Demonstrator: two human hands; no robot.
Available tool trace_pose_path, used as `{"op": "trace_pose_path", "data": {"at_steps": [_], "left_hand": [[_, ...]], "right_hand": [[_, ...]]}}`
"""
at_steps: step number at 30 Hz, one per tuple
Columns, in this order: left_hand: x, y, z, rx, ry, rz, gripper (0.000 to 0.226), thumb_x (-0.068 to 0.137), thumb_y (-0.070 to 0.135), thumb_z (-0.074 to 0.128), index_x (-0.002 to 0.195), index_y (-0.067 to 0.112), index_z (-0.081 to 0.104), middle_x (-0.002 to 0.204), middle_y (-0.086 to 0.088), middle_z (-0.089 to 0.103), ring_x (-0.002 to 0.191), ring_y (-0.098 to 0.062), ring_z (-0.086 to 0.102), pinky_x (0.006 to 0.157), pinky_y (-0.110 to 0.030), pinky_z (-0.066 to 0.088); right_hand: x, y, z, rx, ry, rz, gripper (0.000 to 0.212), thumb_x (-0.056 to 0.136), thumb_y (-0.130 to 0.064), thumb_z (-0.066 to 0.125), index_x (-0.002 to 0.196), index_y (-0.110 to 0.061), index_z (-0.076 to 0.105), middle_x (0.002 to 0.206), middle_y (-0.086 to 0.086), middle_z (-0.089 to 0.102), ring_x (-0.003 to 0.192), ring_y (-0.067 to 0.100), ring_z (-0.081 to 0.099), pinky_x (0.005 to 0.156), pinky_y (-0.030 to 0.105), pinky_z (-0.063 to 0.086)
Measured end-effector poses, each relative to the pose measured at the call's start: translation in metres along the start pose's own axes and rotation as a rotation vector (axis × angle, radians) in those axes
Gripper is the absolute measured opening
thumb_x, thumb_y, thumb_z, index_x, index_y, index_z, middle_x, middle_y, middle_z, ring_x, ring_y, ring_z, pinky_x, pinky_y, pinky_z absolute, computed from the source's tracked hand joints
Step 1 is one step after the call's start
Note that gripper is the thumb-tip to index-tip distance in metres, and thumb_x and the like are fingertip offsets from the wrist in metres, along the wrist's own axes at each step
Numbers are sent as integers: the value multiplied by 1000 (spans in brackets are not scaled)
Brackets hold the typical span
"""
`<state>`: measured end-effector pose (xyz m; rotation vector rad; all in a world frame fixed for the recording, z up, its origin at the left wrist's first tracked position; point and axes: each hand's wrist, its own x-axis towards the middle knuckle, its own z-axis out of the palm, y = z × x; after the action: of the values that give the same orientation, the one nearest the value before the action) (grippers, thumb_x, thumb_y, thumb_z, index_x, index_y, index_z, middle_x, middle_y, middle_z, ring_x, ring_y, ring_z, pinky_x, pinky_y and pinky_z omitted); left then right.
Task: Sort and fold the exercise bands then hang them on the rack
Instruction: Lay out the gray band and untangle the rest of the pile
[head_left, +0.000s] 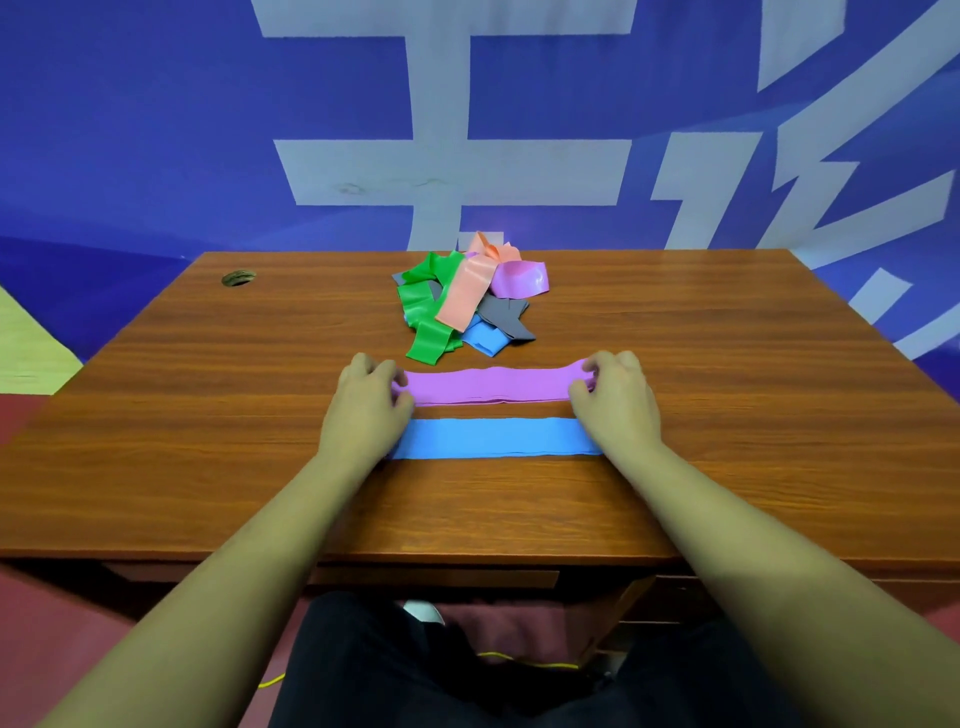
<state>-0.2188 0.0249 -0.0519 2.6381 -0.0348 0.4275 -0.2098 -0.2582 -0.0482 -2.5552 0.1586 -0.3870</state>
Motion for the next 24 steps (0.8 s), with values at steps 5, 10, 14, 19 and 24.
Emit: {"op": "trace_pose_path", "data": {"at_steps": [5,10,14,19,24], "left_hand": [[63,36,25,-23,-60,104,24,82,13,61,105,6,65,104,-14,56,102,-33,54,89,-41,46],[117,50,63,-32,-107,142,34,82,13,58,115,10,63,114,-14,56,104,-35,55,86,-42,47],[140,37,95,60,-244,184,38,83,25,60,120,21,63,122,-7,57,112,-30,55,90,-40,46],[145,15,109,-39,-211,194,38,73,43,55,104,28,69,112,6,59,107,-19,58,89,-39,46],[147,14,107,-58,-239,184,37,78,41,64,109,23,68,114,3,58,107,-20,57,90,-37,45]], "right_hand": [[63,-17,4,41,-74,-21,35,89,-24,56,120,-9,59,121,13,54,106,32,57,86,36,46],[123,-21,33,-17,-242,-88,50,86,-35,65,126,-6,56,126,14,58,115,30,55,94,37,46],[144,-22,68,-123,-436,-302,60,72,-51,71,124,-24,60,121,6,60,112,29,56,95,43,47],[157,-14,79,-48,-258,-406,13,86,-20,59,93,-14,68,99,8,63,97,30,58,84,43,48],[164,-50,31,339,-49,-287,8,85,-10,56,80,-6,59,78,7,62,74,22,54,69,30,42]]}}
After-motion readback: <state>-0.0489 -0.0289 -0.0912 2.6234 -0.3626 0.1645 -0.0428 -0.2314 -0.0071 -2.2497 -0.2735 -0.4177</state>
